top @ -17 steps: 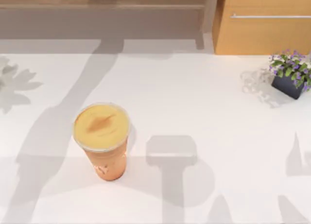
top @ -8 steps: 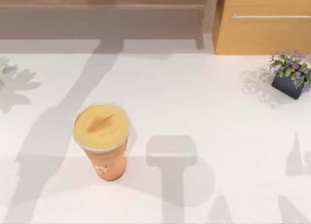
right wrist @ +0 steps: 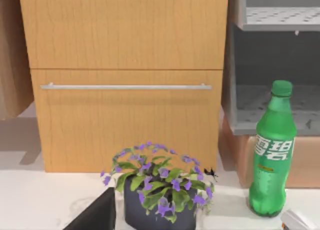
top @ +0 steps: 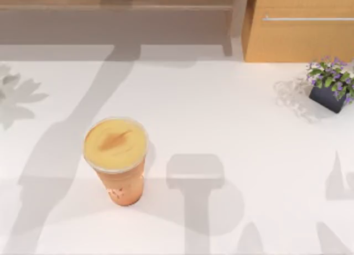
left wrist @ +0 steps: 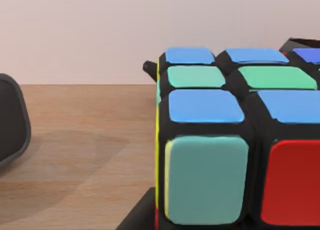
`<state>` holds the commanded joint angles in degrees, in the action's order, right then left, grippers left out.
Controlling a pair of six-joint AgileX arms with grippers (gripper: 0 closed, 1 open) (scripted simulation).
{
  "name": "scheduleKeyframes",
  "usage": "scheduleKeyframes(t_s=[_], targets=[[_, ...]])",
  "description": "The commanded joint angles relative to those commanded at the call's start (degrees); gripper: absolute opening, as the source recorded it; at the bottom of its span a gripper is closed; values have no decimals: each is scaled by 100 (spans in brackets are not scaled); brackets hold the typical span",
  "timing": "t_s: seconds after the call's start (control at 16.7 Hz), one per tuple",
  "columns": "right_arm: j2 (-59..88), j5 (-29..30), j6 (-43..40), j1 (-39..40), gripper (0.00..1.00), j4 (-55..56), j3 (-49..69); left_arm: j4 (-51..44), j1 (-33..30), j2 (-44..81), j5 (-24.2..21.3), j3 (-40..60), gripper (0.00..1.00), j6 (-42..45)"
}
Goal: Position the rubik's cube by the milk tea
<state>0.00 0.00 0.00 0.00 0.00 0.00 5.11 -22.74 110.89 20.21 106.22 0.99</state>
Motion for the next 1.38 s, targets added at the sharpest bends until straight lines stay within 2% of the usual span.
scheduleKeyframes(t_s=[0.3, 0.9, 1.14, 1.38], targets=[[0, 0, 0, 0, 100, 0, 0, -162, -21, -22, 102, 105, 0, -5], [0, 0, 0, 0, 100, 0, 0, -392, 15, -170, -80, 280, 0, 94], [0, 0, 0, 0, 100, 0, 0, -1265, 166, -1089, -454, 60, 0, 426], [0, 0, 0, 0, 100, 0, 0, -2793, 469, -1876, -994, -708, 0, 595]])
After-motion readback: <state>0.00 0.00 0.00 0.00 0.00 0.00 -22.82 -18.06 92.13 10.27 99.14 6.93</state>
